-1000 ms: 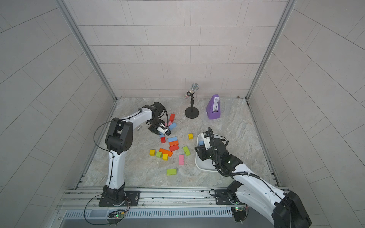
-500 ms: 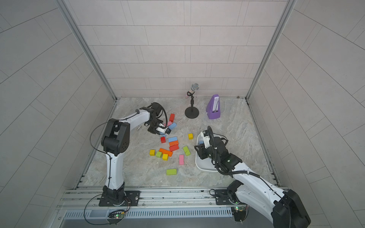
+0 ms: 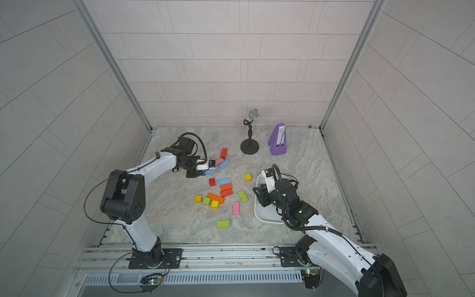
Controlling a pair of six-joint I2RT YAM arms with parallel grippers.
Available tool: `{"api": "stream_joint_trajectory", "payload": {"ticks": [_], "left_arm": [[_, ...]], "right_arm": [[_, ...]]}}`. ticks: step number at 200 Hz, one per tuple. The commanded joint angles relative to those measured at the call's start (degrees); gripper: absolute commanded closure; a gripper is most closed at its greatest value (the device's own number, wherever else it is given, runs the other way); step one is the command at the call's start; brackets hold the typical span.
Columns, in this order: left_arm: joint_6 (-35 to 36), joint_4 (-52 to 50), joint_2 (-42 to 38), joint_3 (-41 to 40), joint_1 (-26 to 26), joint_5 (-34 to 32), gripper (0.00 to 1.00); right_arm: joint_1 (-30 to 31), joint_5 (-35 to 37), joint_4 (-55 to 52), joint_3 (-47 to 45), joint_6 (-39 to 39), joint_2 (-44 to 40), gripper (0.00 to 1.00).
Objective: Pick out the blue building blocks
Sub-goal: Pick up the building block from the center of the board.
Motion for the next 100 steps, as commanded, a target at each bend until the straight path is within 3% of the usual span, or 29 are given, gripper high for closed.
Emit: {"api": "stream_joint_trajectory", "payload": {"ticks": [1,40,58,100], "left_arm": [[-13.46,5.98,-5.34,-3.46,-0.11,9.89,0.82],[-33.77,20.71,-13.39,-12.77,-0.15,22.11,0.82],[-44.57,32.37,-16.66,-18.57,-0.09,26.89,0.82],[-76.86,78.29,-21.08,-34.81,-0.47,32.02,0.82]], "right_arm": [[-0.09,-1.23,2.01,1.10,-1.42,-1.70,0.54],[-0.13,-4.27,4.27,0.94,-2.01,-4.26,0.51],[-0.08,-6.10,6.39,0.83,-2.48,-4.99,0.49],[-0.06,-12.07,14.33,1.33,-2.69,-3.56,0.44]]}}
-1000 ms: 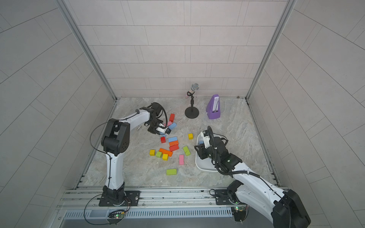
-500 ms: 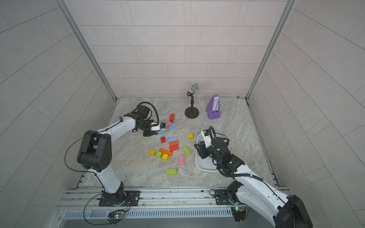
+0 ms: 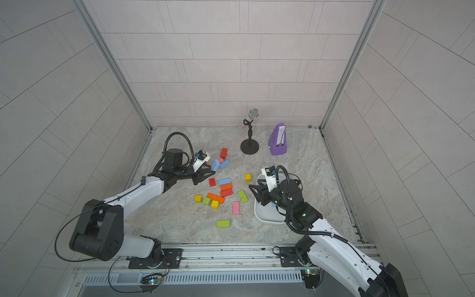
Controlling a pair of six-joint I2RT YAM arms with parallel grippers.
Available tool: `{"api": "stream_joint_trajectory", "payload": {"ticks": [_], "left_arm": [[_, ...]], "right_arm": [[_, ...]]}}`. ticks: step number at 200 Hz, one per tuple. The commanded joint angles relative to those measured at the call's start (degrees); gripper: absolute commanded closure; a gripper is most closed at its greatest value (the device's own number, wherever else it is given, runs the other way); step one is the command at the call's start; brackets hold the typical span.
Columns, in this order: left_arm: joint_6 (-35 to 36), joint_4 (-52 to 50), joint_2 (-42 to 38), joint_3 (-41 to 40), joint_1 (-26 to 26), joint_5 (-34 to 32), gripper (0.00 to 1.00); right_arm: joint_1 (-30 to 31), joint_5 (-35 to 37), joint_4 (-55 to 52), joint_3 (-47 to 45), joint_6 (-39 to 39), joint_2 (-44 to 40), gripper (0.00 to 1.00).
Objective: Pick out the blue building blocks
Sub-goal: Pick up the building block from the center of the board, then place the building block in the storage box.
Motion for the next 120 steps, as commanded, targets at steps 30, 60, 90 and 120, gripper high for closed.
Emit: {"api": "stream_joint_trajectory", "payload": {"ticks": [30,60,90,120], "left_arm": [[-40.30,62.78,2.86,-12.13,-2.56,11.29,0.81],[-39.04,65.16,4.44,-13.18,-8.00,14.77,0.82],[-35.95,65.22,3.75,-14.34,-13.53,15.40,0.82],[-35.47,65.14,3.33,-14.59,-15.15,15.94,0.82]], "right_arm": [[0.61,-12.52,14.27,2.50,-1.69,4.98,0.41],[3.67,-15.63,13.75,7.80,-5.32,10.83,0.39],[5.81,-19.30,12.79,14.03,-7.75,15.64,0.37],[6.22,-21.94,12.79,17.15,-9.63,17.73,0.36]]}}
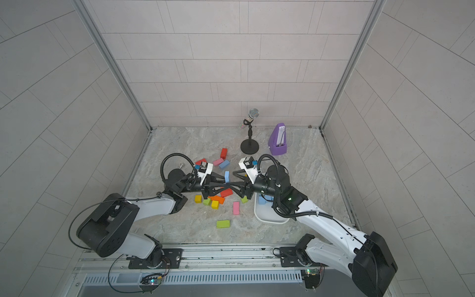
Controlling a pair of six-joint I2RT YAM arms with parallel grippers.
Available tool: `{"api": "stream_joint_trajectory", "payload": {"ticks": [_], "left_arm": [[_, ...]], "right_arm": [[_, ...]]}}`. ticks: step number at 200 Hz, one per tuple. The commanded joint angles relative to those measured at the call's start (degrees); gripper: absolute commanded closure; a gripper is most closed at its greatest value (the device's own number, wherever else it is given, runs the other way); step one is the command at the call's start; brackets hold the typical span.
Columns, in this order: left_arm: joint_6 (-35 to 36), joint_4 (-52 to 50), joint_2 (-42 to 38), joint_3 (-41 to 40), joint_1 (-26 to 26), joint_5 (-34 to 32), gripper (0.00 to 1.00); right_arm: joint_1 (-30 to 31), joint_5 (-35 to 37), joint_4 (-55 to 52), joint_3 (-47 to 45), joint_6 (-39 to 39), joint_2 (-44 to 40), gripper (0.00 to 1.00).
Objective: Pick out the blue building blocks
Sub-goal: Place the building block in the storage box.
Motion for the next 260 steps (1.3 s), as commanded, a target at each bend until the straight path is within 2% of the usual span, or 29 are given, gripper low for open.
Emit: {"api": "stream_joint_trajectory", "payload": {"ticks": [1,25,47,62,83,97,114,129,156,195,214,260], "left_arm": [[-0.47,4.78,-1.16,-0.63,-0.50,1.68,0.82],[-0.26,4.81,-2.21,-0.76,-0.50,2.37,0.82],[-0.07,4.88,-2.65,-0.88,-0.50,2.50,0.82],[-0.06,4.83,-3.09,-0.94,-0.52,2.58,0.82],[-0.23,4.84,-3.75,-0.94,-0.50,2.23,0.81],[-0.14,4.88,-4.06,-1.03,-0.55,1.47,0.72],[-0.04,4.27,-4.15,-1.20,-0.34,0.02,0.46],[1.23,1.71,-3.98,-1.20,0.17,-1.73,0.36],[5.07,-7.62,-4.30,-0.44,1.32,-6.37,0.31],[14.06,-30.88,-6.89,3.45,1.42,-18.39,0.21],[16.32,-40.62,-8.05,6.92,1.45,-21.96,0.17],[17.90,-44.36,-8.38,8.08,1.43,-24.76,0.14]], "right_arm": [[0.27,-4.30,1.38,2.50,-3.70,0.83,0.36],[0.27,-7.15,0.50,4.16,-4.25,2.32,0.39],[0.27,-9.45,-0.32,4.50,-5.05,2.36,0.57],[0.27,-10.47,-0.54,4.25,-5.65,1.85,0.61],[0.27,-10.32,-1.08,3.94,-5.63,1.22,0.79],[0.27,-9.16,-1.08,3.48,-5.61,0.74,0.87],[0.18,-4.98,-2.92,2.93,-5.71,-0.55,0.89],[-0.14,0.90,-6.58,2.49,-6.10,-1.98,0.89],[-2.18,10.44,-15.36,2.35,-6.94,-3.43,0.89],[-7.53,20.61,-29.73,3.08,-3.13,-3.08,0.89],[-11.48,21.62,-35.91,3.39,0.36,-1.85,0.89],[-13.76,28.62,-48.58,4.46,2.97,-0.21,0.88]]}}
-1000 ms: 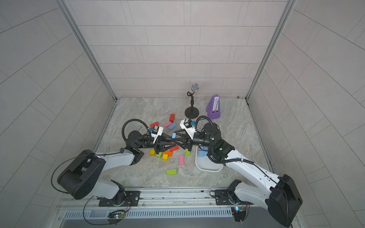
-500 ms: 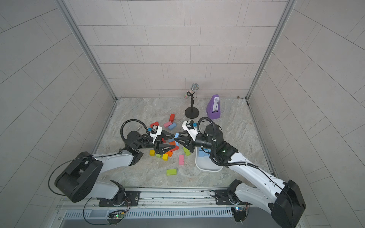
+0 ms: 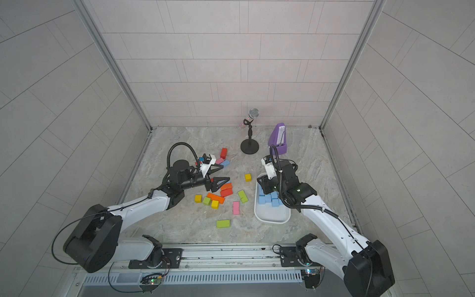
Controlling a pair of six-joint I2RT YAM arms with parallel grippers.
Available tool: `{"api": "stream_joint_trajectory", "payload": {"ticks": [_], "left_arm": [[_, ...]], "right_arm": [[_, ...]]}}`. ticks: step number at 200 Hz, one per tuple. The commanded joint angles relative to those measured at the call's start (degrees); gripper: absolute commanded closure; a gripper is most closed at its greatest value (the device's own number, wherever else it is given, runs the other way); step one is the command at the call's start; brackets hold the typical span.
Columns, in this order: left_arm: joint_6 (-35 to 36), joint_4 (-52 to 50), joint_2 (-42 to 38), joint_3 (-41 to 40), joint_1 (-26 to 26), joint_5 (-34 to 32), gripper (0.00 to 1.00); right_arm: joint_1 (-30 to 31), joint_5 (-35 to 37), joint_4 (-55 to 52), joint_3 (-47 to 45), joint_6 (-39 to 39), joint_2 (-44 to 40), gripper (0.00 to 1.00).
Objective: Pick out the blue building blocks
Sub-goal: Place the building block in the storage box.
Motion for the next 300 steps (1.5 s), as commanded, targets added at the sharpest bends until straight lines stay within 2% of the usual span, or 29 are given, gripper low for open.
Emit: {"api": "stream_joint_trajectory", "payload": {"ticks": [1,70,175,235,300], "left_arm": [[2.40,-5.66,-0.64,1.43,0.17,-2.70,0.14],[2.72,-7.86,-0.84,2.24,0.06,-4.50,0.14],[3.34,-8.60,-0.37,2.46,-0.01,-3.50,0.14],[4.75,-9.68,-0.55,2.63,-0.01,-3.66,0.14],[5.18,-10.34,-0.17,2.90,-0.01,-3.62,0.14]], "right_arm": [[-0.38,6.15,-10.09,1.86,1.98,0.43,0.89],[-0.61,13.14,-19.17,2.71,5.84,5.77,0.88],[-2.44,20.40,-23.13,6.75,7.15,15.11,0.85],[-7.35,18.86,-21.67,14.03,3.62,22.72,0.84],[-7.86,20.18,-22.45,16.91,3.28,27.32,0.82]]}}
